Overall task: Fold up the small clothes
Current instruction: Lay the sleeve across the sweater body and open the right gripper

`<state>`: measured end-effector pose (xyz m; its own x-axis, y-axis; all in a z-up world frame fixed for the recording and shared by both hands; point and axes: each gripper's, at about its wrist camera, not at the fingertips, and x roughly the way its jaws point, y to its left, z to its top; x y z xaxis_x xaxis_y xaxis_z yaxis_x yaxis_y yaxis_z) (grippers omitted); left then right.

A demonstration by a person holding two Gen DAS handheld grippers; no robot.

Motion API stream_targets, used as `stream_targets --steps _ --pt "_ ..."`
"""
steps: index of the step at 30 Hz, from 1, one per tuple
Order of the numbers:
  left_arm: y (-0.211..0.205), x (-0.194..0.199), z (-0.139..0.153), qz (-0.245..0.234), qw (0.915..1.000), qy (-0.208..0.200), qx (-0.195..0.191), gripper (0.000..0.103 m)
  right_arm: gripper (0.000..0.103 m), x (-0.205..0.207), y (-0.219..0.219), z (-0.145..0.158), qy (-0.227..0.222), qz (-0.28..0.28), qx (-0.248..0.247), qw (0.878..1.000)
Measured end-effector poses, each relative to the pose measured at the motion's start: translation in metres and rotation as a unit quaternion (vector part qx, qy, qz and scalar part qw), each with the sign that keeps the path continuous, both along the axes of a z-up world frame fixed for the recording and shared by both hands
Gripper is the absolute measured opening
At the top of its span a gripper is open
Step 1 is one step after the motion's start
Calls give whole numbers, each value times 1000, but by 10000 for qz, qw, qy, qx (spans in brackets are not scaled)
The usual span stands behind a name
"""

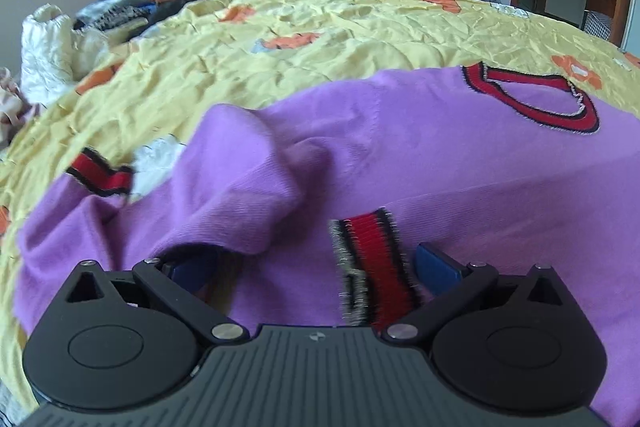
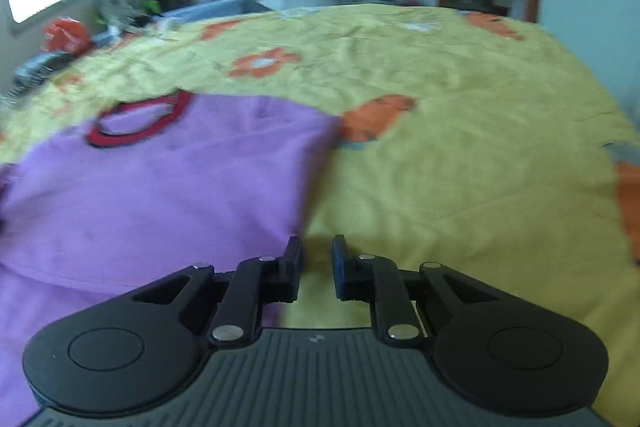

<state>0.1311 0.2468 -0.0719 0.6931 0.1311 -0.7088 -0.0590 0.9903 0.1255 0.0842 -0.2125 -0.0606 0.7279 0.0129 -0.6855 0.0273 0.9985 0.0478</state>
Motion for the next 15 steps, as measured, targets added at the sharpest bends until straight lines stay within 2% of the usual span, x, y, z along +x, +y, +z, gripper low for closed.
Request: stream_targets --steps 1,2,4,7,10,12,13,15 --pt "4 -1 0 25 10000 -40 46 103 15 1 1 1 46 -104 -351 9993" --pt "9 0 1 84 9999 -33 53 103 18 1 -3 6 89 -356 -401 9985" --pt "20 0 5 198 9998 4 -61 103 18 -1 -3 21 -167 -203 113 9996" --pt "34 5 12 353 9987 32 -372 103 21 0 35 38 -475 256 251 9982" --pt "39 18 14 187 9963 278 -794 103 36 5 83 33 -447 835 589 9938" --pt "36 24 14 12 9959 367 -825 101 60 3 115 22 -385 1282 697 9885" --pt "33 25 12 -61 9954 405 -861 95 66 1 130 17 -326 1470 708 9861" --pt "25 24 11 -264 9937 529 -955 88 68 -4 156 7 -250 1733 665 9823"
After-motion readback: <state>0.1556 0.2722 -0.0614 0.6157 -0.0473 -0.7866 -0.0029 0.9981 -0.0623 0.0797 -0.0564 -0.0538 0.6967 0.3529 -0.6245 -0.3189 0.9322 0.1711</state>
